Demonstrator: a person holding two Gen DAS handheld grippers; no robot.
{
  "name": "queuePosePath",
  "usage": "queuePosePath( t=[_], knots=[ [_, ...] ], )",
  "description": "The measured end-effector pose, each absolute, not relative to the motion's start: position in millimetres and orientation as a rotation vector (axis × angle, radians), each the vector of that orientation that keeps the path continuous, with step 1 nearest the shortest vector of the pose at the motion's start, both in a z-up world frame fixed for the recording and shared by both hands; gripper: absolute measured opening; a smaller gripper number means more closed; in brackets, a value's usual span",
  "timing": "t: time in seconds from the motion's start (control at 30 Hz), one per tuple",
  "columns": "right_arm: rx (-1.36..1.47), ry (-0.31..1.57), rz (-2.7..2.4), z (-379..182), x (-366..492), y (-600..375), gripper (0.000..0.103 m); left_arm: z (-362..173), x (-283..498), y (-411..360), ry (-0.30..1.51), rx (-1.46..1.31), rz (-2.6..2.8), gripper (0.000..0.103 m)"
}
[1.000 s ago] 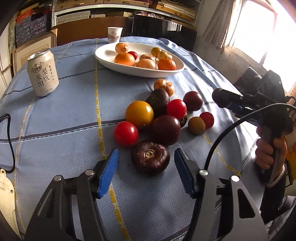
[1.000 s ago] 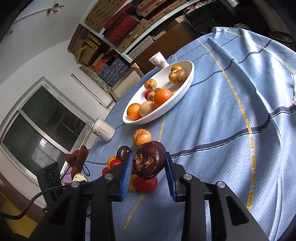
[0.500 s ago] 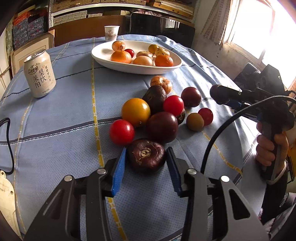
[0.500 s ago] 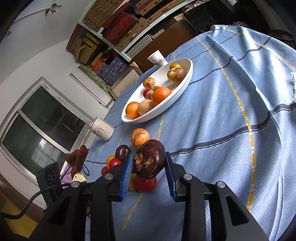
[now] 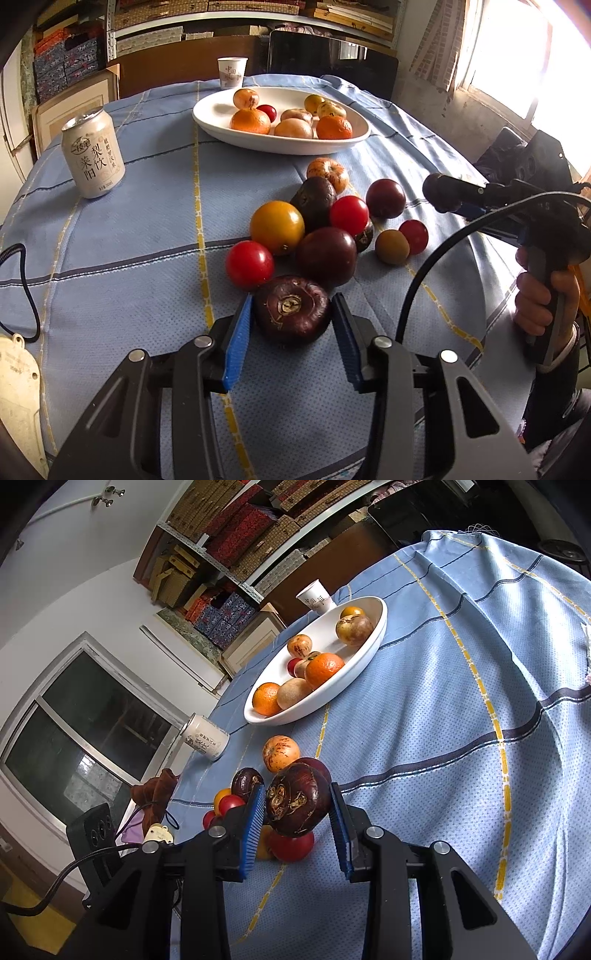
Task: Organize fruits
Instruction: 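Grasp the dark purple plum with the right tool while the left tool grasps another dark plum, then carry both dark plums over the plate and open both tools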
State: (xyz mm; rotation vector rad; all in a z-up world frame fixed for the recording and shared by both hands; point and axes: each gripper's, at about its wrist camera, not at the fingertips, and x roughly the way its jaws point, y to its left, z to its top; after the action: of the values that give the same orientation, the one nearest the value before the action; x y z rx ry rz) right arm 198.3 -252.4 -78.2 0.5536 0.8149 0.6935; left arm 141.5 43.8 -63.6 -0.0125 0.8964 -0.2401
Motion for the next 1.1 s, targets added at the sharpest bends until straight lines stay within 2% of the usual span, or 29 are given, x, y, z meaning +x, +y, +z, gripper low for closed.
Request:
queuePosePath(
  t=[0.23,0.5,0.6,0.83,0.97,1.1],
  knots=[
    [0.523,0.809,0.677,-73,195,-249,0.035,-53,138,43,0.872,0.000,-0.225,0.042],
    [0.399,0.795,0.735,-20,200,-235,0.035,-20,146,47,0.823,0.049,-0.209,0.042],
    [0.463,0.844,0.786,-7,218,-234,0.035,1,161,53,0.795,0.040,-0.226,0.042],
    [0.522,0.990,0.726,-4,265,-232,0.035,34,235,68,0.811,-0.020,-0.224,0.042],
    [0.445,0.917,0.648,-3,299,-223,0.035,34,295,66,0.835,-0.056,-0.186,0.042],
    [0.430,0.868,0.624,-18,332,-215,0.035,11,357,66,0.913,-0.133,-0.169,0.042]
  ],
)
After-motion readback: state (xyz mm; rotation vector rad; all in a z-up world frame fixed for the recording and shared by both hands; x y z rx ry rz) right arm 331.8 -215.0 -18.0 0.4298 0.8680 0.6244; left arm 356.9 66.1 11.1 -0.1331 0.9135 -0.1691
